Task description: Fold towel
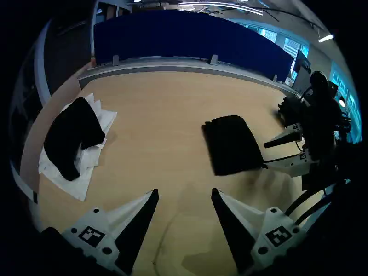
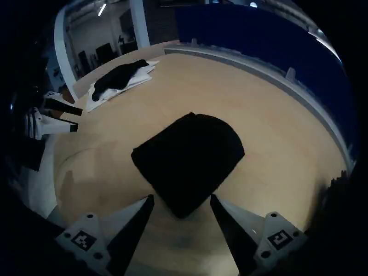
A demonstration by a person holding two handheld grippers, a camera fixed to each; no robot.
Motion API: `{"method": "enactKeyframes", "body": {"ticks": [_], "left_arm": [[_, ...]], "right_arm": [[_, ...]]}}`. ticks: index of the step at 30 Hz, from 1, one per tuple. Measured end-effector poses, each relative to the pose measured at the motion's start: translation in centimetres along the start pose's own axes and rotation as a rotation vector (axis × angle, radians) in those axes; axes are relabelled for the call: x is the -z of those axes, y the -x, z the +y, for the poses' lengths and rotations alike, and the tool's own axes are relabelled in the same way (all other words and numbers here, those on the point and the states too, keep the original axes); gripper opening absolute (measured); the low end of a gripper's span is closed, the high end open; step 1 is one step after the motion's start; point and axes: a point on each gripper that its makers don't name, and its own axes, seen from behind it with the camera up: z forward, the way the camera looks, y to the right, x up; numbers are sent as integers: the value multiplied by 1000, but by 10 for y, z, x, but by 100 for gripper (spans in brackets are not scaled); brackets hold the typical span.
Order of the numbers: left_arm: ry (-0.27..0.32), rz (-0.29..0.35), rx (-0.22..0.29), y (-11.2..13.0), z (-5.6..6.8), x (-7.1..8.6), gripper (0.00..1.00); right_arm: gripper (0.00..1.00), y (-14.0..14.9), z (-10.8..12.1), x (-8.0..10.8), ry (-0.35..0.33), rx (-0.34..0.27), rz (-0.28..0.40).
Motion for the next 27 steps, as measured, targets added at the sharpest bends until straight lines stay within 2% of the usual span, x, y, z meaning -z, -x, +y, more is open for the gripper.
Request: {"method": "enactKeyframes", "body": {"ticks": [6,15,19,27], "left_arm": [[-33,19,-3,-3,-6,5,85],[-53,27,13,1,-8,15,85],[-59,28,20,4,-10,19,85],[-72,36,35,5,-16,27,85]], "right_arm": [[95,10,2,1,18,-23,-10],[94,18,5,1,37,-25,-20],[80,21,4,0,40,-21,-19],[65,31,-2,-6,30,-8,-33]]}}
